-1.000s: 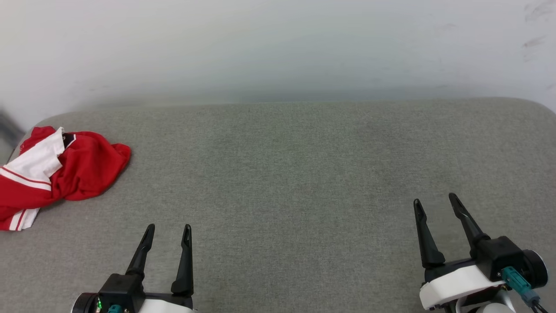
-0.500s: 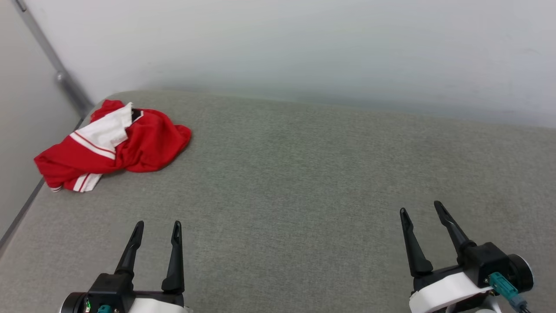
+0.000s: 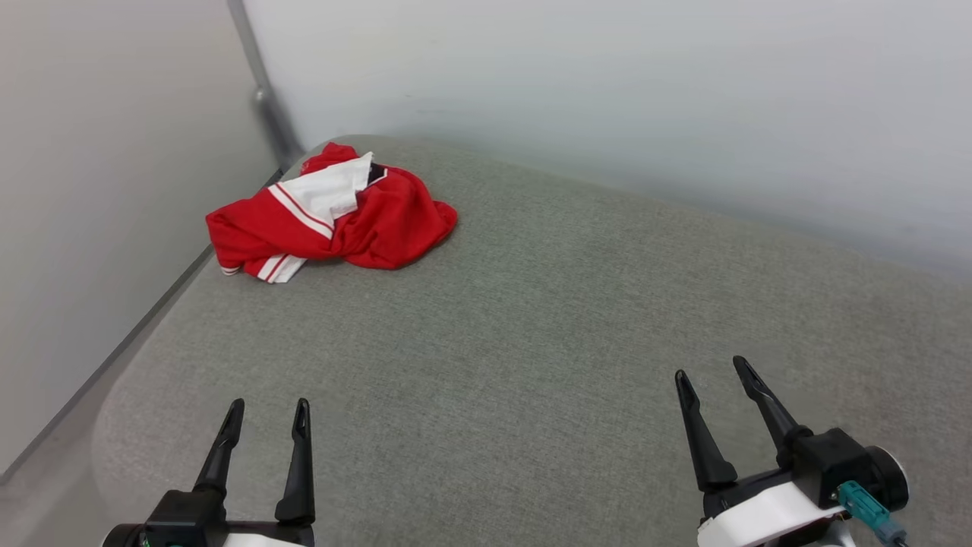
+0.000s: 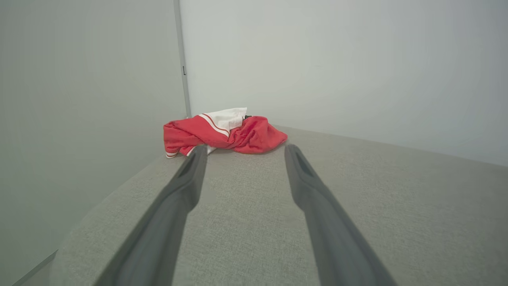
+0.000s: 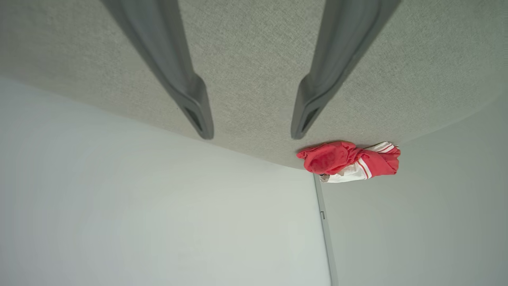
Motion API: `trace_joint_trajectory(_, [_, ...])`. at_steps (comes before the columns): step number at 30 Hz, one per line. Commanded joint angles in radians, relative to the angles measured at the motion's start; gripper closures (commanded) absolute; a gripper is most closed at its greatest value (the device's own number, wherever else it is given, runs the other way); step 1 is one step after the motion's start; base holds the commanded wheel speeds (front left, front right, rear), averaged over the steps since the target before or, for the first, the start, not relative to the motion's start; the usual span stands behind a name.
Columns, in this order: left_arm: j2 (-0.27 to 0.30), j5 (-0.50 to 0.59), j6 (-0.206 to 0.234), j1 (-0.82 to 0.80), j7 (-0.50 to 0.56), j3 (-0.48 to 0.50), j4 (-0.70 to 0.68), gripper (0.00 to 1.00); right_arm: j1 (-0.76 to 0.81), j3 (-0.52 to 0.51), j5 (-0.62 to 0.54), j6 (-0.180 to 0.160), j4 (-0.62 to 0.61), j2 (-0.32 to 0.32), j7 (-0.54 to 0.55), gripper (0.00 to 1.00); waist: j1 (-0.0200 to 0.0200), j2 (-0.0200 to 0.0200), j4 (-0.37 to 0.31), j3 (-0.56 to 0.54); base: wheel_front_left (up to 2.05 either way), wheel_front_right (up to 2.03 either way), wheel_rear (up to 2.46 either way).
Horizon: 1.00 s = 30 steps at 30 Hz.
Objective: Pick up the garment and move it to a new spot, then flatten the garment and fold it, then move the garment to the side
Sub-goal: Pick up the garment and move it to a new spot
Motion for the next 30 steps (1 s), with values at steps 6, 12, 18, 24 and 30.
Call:
trace_joint_trajectory(6, [-0.001, 0.008, -0.008, 0.012, -0.003, -0.004, 0.000, 0.00, 0.010, 0.009, 0.009, 0.000, 0.007, 0.001, -0.002, 0.00, 0.0000, 0.0000, 0.056, -0.004, 0.00, 0.00, 0.00])
trace_joint_trajectory(12, [-0.001, 0.000, -0.014, 0.016, -0.003, -0.005, 0.006, 0.00, 0.010, 0.016, 0.011, 0.000, 0.011, 0.001, -0.002, 0.00, 0.0000, 0.0000, 0.075, -0.006, 0.00, 0.00, 0.00])
trace_joint_trajectory(18, [-0.001, 0.009, -0.019, 0.017, -0.003, 0.005, -0.001, 0.00, 0.003, 0.028, 0.014, 0.000, 0.013, 0.001, -0.002, 0.00, 0.0000, 0.0000, 0.074, -0.006, 0.00, 0.00, 0.00])
trace_joint_trajectory(24, [-0.001, -0.015, -0.025, -0.015, -0.003, 0.037, -0.003, 0.00, -0.026, 0.039, -0.013, 0.000, 0.005, 0.001, -0.002, 0.00, 0.0000, 0.0000, 0.041, 0.036, 0.00, 0.00, 0.00])
trace_joint_trajectory(30, [0.002, -0.037, -0.032, -0.130, -0.002, 0.059, 0.030, 0.00, -0.067, 0.018, -0.090, 0.000, -0.032, 0.001, -0.002, 0.00, 0.0000, 0.0000, -0.009, 0.163, 0.00, 0.00, 0.00])
